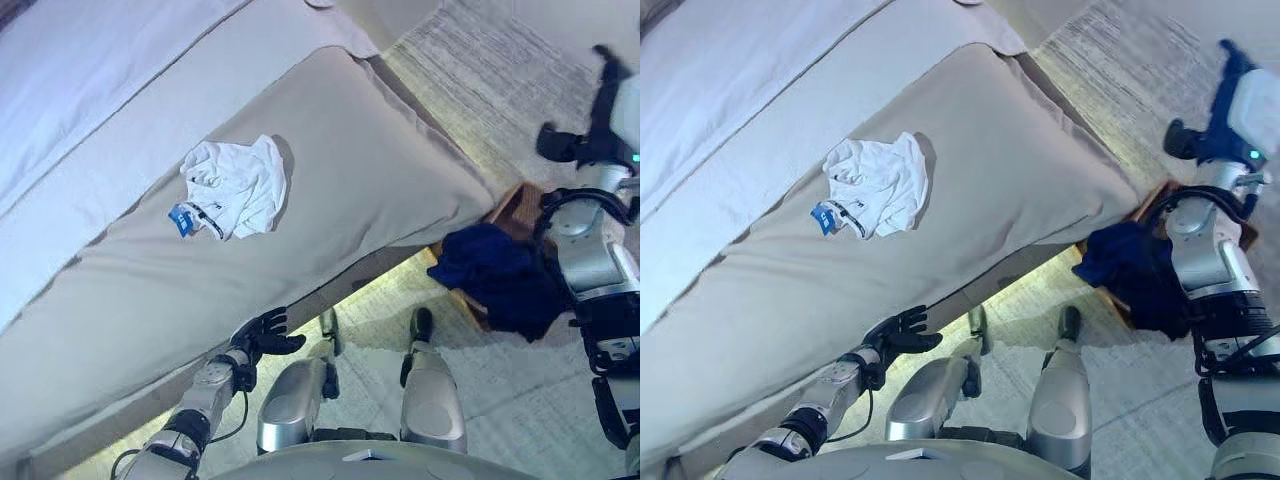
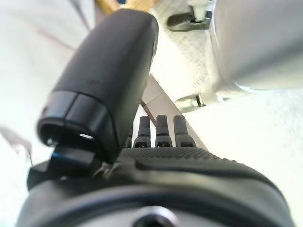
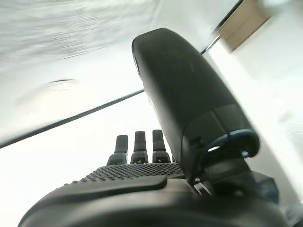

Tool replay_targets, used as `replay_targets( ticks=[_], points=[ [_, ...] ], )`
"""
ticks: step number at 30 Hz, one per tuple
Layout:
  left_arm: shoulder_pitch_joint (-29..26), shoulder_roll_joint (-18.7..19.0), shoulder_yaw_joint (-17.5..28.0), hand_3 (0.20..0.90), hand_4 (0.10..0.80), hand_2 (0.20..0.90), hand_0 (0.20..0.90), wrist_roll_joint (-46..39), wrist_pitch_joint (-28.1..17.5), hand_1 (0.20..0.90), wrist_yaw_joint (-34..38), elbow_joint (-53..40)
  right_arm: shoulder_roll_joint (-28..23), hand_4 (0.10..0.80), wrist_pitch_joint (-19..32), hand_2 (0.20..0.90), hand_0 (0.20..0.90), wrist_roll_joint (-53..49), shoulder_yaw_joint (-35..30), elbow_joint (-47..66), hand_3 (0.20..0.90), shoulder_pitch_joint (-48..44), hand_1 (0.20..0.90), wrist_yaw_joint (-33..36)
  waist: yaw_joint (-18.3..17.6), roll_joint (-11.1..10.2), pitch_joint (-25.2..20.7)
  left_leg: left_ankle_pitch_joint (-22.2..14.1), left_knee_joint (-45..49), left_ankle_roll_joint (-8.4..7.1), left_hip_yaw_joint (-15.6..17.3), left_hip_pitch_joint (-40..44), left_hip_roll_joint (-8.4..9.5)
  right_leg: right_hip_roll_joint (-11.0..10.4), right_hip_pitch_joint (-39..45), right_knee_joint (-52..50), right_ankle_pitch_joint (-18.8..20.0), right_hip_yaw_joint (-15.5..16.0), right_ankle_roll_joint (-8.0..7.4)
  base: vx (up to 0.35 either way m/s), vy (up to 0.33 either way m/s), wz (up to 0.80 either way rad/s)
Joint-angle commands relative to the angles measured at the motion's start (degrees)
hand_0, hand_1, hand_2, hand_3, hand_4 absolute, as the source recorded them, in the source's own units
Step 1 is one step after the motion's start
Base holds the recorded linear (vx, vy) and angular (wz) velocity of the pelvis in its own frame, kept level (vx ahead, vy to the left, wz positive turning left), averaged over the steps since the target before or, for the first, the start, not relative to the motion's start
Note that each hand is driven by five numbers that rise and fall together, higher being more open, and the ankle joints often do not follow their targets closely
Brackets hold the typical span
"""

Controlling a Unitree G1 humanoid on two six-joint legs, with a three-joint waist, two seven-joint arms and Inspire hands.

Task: Pick up the clothes from the bed and place them into the basket

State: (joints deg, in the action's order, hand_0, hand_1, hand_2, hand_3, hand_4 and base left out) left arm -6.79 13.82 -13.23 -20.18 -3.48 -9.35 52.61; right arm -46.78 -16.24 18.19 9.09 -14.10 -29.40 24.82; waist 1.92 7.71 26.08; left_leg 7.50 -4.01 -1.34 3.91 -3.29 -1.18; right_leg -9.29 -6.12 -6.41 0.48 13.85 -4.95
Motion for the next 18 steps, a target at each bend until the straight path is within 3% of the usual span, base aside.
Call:
replay_targets(
  ticks=[1,7,9,15,18],
  points=[
    [4.2,4.6,-0.1,0.900,0.800,0.900,0.900,0.5,-0.1,0.900,-0.2,3.4,2.0,0.800,5.3,0.900,0.900,3.2,5.0,-1.6,0.900,-6.9,0.900,-4.4,6.6,-7.1,-7.1,-9.4,8.9,2.96,-0.8,-3.9,4.19,-0.2,1.4,-4.2,-4.7,4.0,0.71,0.066,0.186,0.59],
    [2.1,7.5,0.1,0.900,0.800,0.900,0.900,0.3,0.8,0.900,0.3,5.9,7.3,0.800,3.1,0.900,0.900,4.3,13.9,-9.3,0.900,-14.8,0.900,-7.0,13.3,-9.9,-5.3,-9.6,11.8,3.85,-5.2,-7.7,5.30,-1.7,2.9,-5.8,-3.1,7.8,0.73,0.021,0.062,0.64],
    [0.7,9.1,0.2,0.900,0.800,0.900,0.900,-1.2,1.1,0.900,0.3,6.4,9.9,0.800,1.6,0.900,0.900,4.1,17.6,-16.0,0.900,-21.6,0.900,-6.0,17.1,-10.6,-3.7,-10.2,11.7,3.64,-7.3,-9.3,5.40,-3.0,2.7,-7.1,-3.1,9.8,0.13,0.007,0.037,0.82],
    [-1.1,10.6,1.0,0.900,0.800,0.900,0.900,-3.5,0.1,0.900,-0.5,7.0,14.6,0.800,-0.9,0.900,0.900,0.4,21.3,-30.9,0.900,-33.6,0.900,-1.7,23.5,-10.9,-0.7,-8.9,12.0,3.26,-9.4,-14.8,5.29,-4.5,1.3,-7.8,-2.6,15.2,-0.18,-0.055,0.016,0.43],
    [-1.1,10.2,1.2,0.900,0.800,0.900,0.900,-4.6,-2.0,0.900,-1.8,6.9,17.0,0.800,-2.8,0.900,0.900,-2.2,21.3,-43.8,0.900,-38.4,0.900,-1.6,27.3,-10.6,0.7,-7.4,11.4,2.85,-10.9,-17.7,5.29,-4.8,0.4,-8.3,-3.3,18.7,-0.24,-0.034,0.023,0.43]
  ],
)
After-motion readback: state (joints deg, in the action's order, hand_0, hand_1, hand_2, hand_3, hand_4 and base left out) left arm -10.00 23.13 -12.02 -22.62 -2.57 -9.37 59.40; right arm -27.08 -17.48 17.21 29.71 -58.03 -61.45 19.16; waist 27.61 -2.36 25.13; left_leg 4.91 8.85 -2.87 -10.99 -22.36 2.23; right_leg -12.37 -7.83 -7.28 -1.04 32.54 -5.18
